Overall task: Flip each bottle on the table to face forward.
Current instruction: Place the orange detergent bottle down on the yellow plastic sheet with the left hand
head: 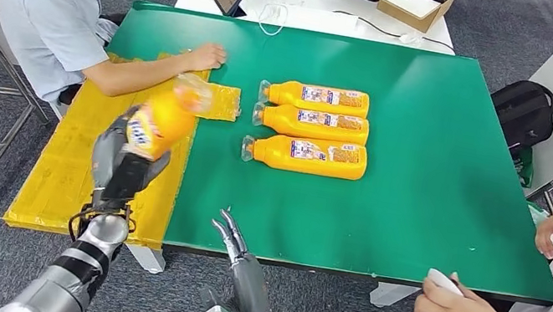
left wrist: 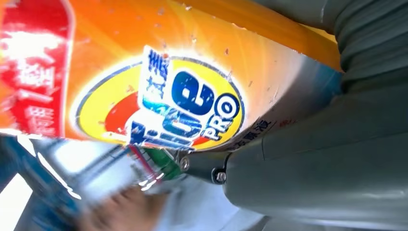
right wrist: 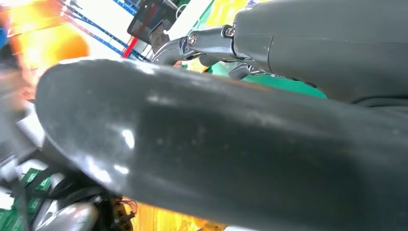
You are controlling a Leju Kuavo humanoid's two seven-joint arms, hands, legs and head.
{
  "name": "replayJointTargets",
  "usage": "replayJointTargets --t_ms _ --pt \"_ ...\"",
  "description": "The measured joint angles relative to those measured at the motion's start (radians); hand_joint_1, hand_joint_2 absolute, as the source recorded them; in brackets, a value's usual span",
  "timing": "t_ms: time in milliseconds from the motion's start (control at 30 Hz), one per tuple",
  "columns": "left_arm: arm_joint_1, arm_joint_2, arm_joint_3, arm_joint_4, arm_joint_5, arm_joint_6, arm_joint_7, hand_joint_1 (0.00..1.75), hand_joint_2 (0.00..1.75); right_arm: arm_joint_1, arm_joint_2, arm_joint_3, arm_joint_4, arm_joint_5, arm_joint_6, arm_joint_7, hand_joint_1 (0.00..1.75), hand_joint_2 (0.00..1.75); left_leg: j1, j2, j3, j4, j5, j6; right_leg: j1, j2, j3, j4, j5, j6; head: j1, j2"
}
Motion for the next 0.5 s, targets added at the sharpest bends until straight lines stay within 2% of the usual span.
replayJointTargets --t_ms 67,133,233,367,500 --pt "-0.034 0.005 0.016 0.07 -0.19 0.003 0.055 1.75 1.75 0.0 0.0 0.0 -0.003 -0.001 0.016 0.0 0.0 0.0 0.0 0.0 0.0 0.0 0.0 0.0 0.0 0.0 0.0 0.0 0.0 0.0 0.0 0.0" --pt "-0.066 0.011 0.017 0.139 -0.284 0.004 0.111 1.75 1.75 0.0 0.0 0.0 -0.006 0.0 0.032 0.0 0.0 0.0 0.0 0.0 0.0 0.0 0.0 0.0 0.0 0.0 0.0 0.0 0.0 0.0 0.0 0.0" --pt "-0.11 0.024 0.01 0.23 -0.385 -0.012 0.202 1.75 1.75 0.0 0.001 -0.004 -0.01 0.005 0.05 0.0 0.0 0.0 0.0 0.0 0.0 0.0 0.0 0.0 0.0 0.0 0.0 0.0 0.0 0.0 0.0 0.0" --pt "-0.154 0.049 -0.021 0.323 -0.484 -0.089 0.303 1.75 1.75 0.003 0.0 -0.011 -0.017 0.01 0.067 0.0 0.0 0.0 0.0 0.0 0.0 0.0 0.0 0.0 0.0 0.0 0.0 0.0 0.0 0.0 0.0 0.0" --pt "-0.179 0.075 -0.062 0.381 -0.56 -0.157 0.365 1.73 1.75 0.01 0.0 -0.025 -0.028 0.023 0.083 0.0 0.0 0.0 0.0 0.0 0.0 0.0 0.0 0.0 0.0 0.0 0.0 0.0 0.0 0.0 0.0 0.0"
